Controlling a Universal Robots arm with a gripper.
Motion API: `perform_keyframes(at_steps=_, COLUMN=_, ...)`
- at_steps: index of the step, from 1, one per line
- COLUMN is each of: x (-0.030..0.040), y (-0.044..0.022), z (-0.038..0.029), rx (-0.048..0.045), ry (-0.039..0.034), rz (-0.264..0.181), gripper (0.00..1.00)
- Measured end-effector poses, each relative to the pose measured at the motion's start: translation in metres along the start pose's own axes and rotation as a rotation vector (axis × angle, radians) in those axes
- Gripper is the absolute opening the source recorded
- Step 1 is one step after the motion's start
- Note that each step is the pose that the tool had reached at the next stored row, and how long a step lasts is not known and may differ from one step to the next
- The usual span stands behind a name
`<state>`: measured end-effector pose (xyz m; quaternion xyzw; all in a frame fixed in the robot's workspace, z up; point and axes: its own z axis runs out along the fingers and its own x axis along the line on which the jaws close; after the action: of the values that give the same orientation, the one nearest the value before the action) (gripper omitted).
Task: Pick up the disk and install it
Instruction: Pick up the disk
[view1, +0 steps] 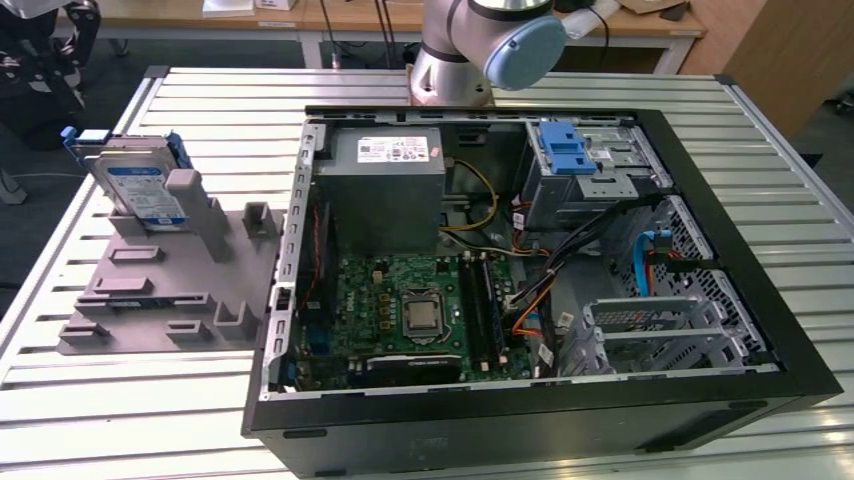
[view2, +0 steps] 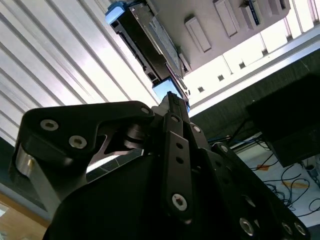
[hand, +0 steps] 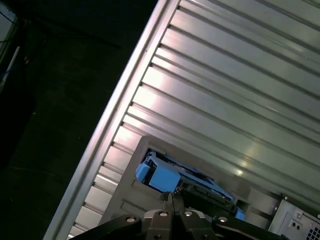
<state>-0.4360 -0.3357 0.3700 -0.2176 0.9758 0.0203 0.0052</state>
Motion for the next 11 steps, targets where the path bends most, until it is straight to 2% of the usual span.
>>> perform_keyframes(at_steps=3, x=0.0, y=0.0, z=0.0, rx=-0.0003, ry=0.0006, rz=-0.016, gripper=0.11)
perform_keyframes(at_steps=11, x=0.0, y=0.0, z=0.0, rx=-0.0004, ry=0.0007, rz=-0.018, gripper=0.11)
